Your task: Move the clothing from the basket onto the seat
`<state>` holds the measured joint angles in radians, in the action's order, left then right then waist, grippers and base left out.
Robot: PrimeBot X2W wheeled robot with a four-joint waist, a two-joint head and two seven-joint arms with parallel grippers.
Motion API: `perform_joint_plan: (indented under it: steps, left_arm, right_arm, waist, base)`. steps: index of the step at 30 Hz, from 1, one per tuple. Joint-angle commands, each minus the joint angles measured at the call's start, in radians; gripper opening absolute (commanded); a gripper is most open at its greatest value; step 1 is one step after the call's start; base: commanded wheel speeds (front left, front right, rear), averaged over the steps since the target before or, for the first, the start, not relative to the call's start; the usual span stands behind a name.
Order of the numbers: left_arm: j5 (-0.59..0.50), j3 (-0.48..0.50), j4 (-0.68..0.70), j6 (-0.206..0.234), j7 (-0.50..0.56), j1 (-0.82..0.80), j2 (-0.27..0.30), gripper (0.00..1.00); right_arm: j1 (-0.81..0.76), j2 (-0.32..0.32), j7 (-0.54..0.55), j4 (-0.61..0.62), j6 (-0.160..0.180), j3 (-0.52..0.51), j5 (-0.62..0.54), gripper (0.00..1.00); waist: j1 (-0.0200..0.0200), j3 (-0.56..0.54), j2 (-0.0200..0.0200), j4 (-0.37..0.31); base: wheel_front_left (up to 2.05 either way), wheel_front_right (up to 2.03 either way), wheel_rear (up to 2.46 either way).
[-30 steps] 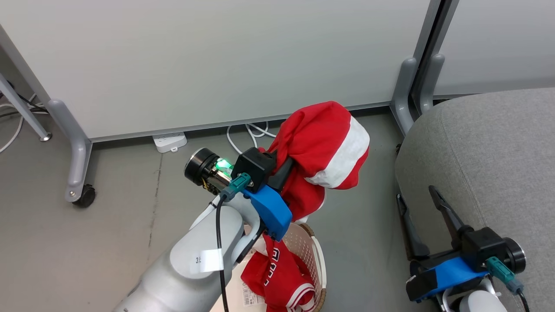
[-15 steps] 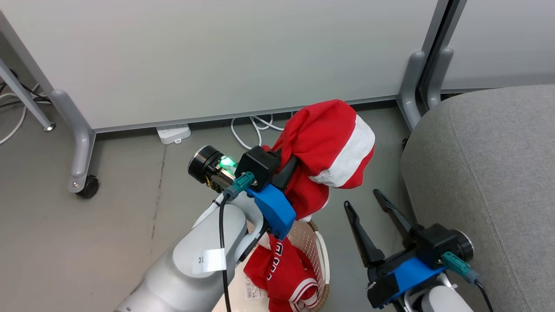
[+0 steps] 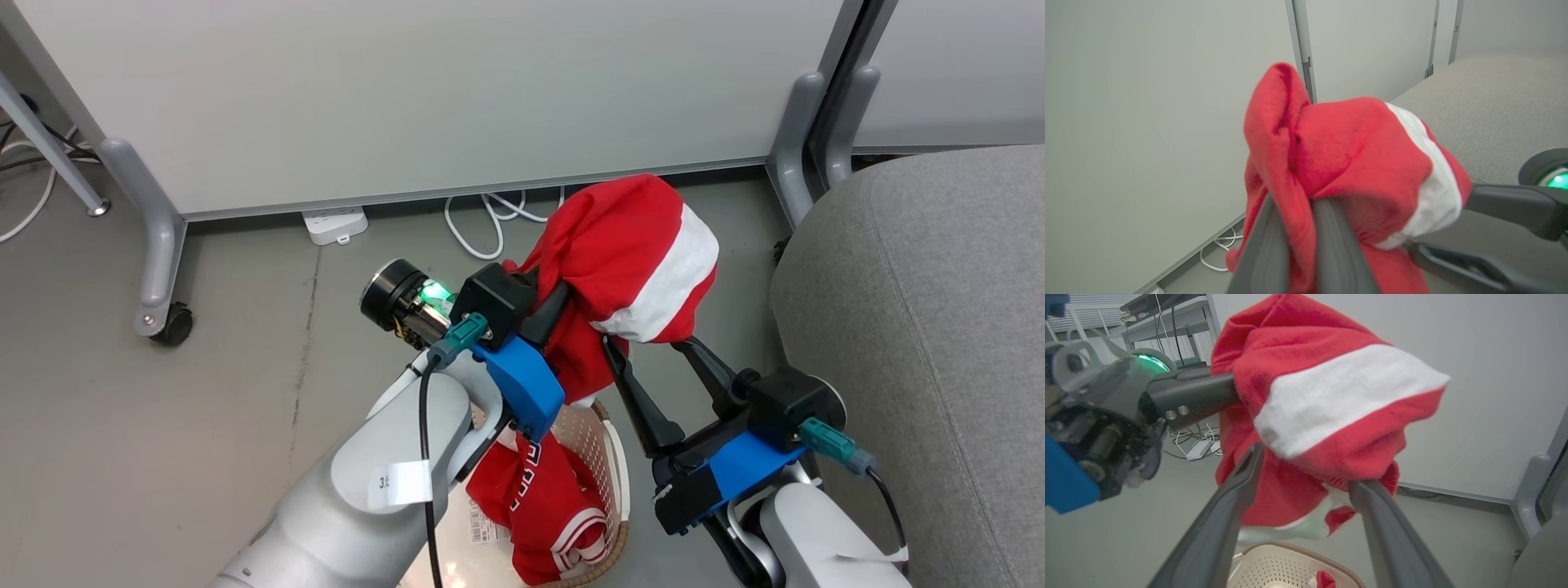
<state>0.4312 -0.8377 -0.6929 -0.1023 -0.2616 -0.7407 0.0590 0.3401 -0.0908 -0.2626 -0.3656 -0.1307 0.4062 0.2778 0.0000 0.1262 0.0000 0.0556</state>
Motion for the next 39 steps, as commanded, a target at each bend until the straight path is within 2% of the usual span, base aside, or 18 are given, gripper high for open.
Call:
perform_joint_plan:
  steps: [1, 15, 28, 29, 30, 31, 39]
  left_arm:
    - [-0.003, 0.006, 0.002, 0.0, -0.005, -0.014, -0.001, 0.0]
    - [-0.01, 0.018, -0.008, -0.006, -0.005, -0.019, -0.005, 0.0]
    - [-0.02, 0.012, 0.005, -0.011, -0.005, -0.023, -0.007, 0.0]
    - [-0.02, 0.011, 0.006, -0.011, -0.005, -0.023, -0.008, 0.0]
    - [-0.02, 0.009, 0.007, -0.012, -0.005, -0.022, -0.008, 0.0]
    - [-0.02, 0.008, 0.007, -0.012, -0.005, -0.022, -0.008, 0.0]
    - [-0.016, 0.002, 0.01, -0.013, -0.005, -0.022, -0.009, 0.0]
  right_arm:
    - [0.011, -0.006, -0.003, 0.004, 0.0, 0.001, 0.006, 1.0]
    - [0.051, -0.007, -0.003, 0.064, 0.0, -0.011, 0.059, 1.0]
    - [0.125, 0.033, -0.003, -0.021, 0.0, -0.062, 0.066, 1.0]
    - [0.128, 0.034, -0.003, -0.038, 0.0, -0.067, 0.067, 0.79]
    - [0.134, 0.036, -0.003, -0.055, 0.0, -0.071, 0.07, 0.45]
    - [0.142, 0.038, -0.003, -0.069, 0.0, -0.071, 0.076, 0.0]
    - [0.167, 0.041, -0.003, -0.107, 0.0, -0.062, 0.101, 0.0]
  waist:
    - [0.0, 0.003, 0.0, 0.002]
    - [0.0, 0.021, 0.0, 0.004]
    - [0.0, 0.043, 0.0, 0.008]
    - [0.0, 0.043, 0.0, 0.008]
    - [0.0, 0.044, 0.0, 0.009]
    - [0.0, 0.045, 0.0, 0.01]
    - [0.0, 0.047, 0.0, 0.015]
  base:
    - [0.0, 0.0, 0.0]
    - [0.0, 0.0, 0.0]
    - [0.0, 0.0, 0.0]
    - [0.0, 0.0, 0.0]
    - [0.0, 0.0, 0.0]
    - [0.0, 0.0, 0.0]
    - [0.0, 0.0, 0.0]
